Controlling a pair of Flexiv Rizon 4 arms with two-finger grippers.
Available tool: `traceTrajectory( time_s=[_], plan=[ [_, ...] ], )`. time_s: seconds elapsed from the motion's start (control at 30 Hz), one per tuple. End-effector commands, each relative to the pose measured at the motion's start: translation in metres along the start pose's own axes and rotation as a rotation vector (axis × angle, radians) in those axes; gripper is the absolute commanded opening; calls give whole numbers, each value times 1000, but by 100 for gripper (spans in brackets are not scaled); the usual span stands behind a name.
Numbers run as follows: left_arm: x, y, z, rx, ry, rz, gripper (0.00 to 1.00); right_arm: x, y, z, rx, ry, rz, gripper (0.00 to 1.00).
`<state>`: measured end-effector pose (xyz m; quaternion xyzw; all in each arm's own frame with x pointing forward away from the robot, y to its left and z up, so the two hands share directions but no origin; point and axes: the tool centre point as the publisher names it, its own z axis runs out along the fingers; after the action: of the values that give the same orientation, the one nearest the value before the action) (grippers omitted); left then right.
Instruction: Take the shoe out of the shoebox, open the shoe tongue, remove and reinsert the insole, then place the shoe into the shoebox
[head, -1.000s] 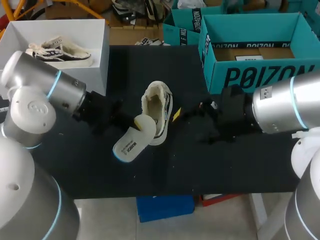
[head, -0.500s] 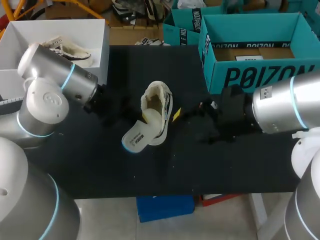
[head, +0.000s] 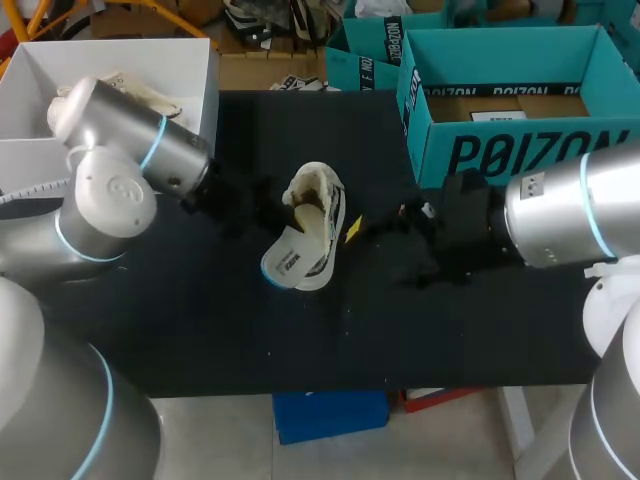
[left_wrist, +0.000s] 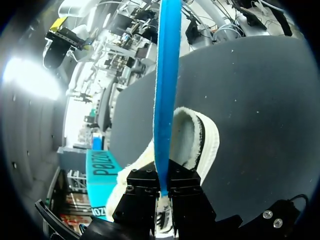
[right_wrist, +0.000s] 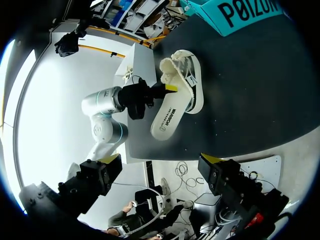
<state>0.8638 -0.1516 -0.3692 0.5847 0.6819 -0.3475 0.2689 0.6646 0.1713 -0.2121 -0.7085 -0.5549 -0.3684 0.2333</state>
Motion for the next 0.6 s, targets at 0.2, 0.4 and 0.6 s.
traceTrajectory(
  time_s=[0.2,0.4,0.6],
  plan=[
    [-1,16,7,-37,5,-13,0,0,0,1,0,0,0,100],
    [-5,9,2,-33,-1,0,60,0,0,1,0,0,0,100],
    [-1,-10,-7,4,14,39,60,0,0,1,0,0,0,100]
  ],
)
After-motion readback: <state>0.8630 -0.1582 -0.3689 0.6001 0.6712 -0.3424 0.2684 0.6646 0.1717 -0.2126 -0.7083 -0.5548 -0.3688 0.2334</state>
